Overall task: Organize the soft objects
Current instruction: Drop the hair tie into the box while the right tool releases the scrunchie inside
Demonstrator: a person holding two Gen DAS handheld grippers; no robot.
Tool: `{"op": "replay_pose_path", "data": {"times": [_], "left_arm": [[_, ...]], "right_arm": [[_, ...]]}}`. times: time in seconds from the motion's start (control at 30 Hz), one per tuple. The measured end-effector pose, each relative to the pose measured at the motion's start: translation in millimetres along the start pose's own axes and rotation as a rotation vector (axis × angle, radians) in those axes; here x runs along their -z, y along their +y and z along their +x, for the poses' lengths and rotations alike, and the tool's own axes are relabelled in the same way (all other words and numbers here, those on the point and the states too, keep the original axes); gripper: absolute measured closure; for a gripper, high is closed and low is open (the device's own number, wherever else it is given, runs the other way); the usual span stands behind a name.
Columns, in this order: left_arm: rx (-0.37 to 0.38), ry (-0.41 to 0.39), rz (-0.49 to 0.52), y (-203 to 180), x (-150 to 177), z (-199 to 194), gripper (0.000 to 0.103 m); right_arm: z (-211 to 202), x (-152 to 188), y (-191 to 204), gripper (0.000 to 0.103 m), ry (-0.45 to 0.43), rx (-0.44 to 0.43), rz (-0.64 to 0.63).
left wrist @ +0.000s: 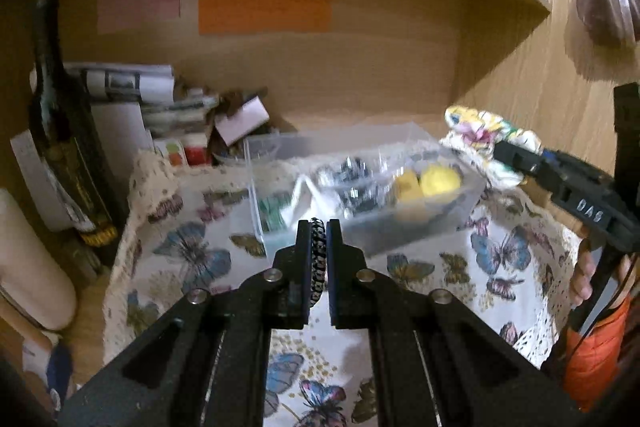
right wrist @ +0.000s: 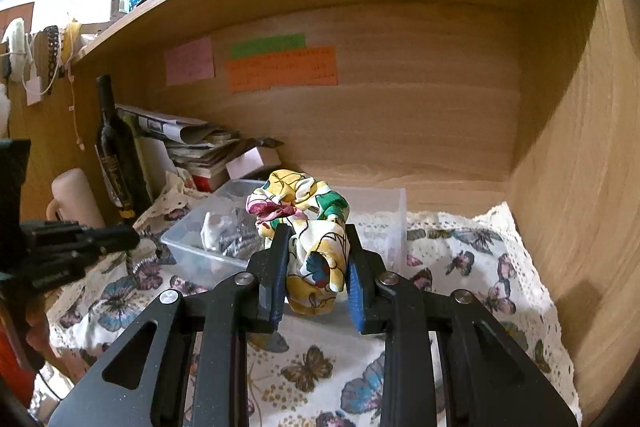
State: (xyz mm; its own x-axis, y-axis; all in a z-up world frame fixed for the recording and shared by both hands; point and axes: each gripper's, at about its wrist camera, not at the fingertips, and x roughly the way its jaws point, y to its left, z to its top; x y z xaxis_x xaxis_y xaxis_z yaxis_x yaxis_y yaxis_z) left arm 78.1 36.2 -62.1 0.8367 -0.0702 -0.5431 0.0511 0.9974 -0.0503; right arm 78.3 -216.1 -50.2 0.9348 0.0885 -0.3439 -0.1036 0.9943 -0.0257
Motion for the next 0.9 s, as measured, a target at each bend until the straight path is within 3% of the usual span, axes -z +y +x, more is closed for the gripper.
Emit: {"op": "replay_pose_path", "data": {"times": [0.2,0.4,0.8,0.9], "left_arm": [[-0.018,-0.066,0.028,-1,-30,-6,0.097],[-0.008,-0.072,0.01,4,-54,13,0.097],[0.049,0.04,-0.028,10,-62,85,0.097],[0.057,0.093,-0.031,11,-57,101,0.096]], "right_arm": [[17,-13,0,0.08,0.003,-0.004,-0.008],[41,-23,2,0.079,0.034,-0.015,-0.02],[96,-17,9,0.079,0.163,-0.029,-0.05],[106,-11,12,0.067,0.212,-0.037,-0.065]]}}
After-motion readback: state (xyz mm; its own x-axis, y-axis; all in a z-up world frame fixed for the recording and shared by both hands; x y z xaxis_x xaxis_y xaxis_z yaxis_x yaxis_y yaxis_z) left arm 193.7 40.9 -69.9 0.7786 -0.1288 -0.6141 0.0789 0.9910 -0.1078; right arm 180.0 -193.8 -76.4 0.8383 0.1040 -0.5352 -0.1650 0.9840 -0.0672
